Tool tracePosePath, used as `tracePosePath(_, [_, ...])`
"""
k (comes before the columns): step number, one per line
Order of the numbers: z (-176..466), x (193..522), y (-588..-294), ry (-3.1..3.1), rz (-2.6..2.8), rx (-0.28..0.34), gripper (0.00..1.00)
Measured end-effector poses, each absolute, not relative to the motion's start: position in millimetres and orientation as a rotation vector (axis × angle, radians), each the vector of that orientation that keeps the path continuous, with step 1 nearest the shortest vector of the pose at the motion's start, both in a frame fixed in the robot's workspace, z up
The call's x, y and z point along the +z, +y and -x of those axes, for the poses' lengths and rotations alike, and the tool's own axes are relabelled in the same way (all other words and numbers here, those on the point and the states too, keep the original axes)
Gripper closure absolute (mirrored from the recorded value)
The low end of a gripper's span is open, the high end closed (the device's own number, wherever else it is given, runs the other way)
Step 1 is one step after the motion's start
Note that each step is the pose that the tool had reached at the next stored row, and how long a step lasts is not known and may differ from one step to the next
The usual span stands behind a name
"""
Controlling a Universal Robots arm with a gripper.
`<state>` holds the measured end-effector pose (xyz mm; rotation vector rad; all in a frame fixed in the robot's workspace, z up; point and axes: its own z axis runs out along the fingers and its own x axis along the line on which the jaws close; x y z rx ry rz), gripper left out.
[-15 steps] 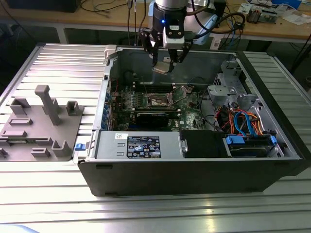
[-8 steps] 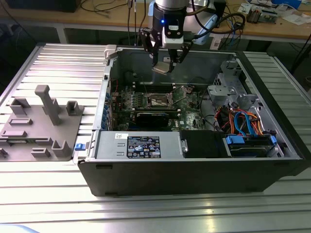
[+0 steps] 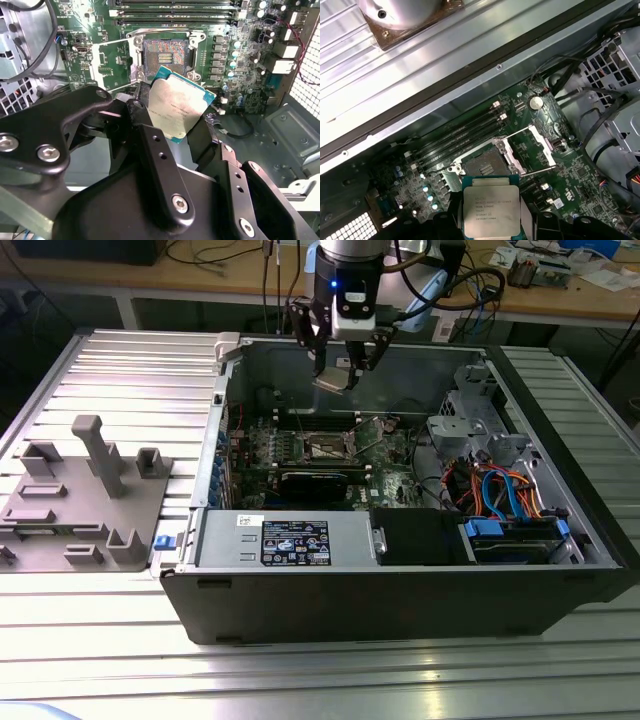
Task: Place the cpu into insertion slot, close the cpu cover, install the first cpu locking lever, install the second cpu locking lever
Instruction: 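Place the cpu into insertion slot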
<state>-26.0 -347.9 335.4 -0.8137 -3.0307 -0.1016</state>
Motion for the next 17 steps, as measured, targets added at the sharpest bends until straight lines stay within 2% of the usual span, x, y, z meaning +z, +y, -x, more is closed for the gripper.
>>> tracePosePath(17, [26.0,335.3,-347.9,-2.997,0.940,-0.102,0.45])
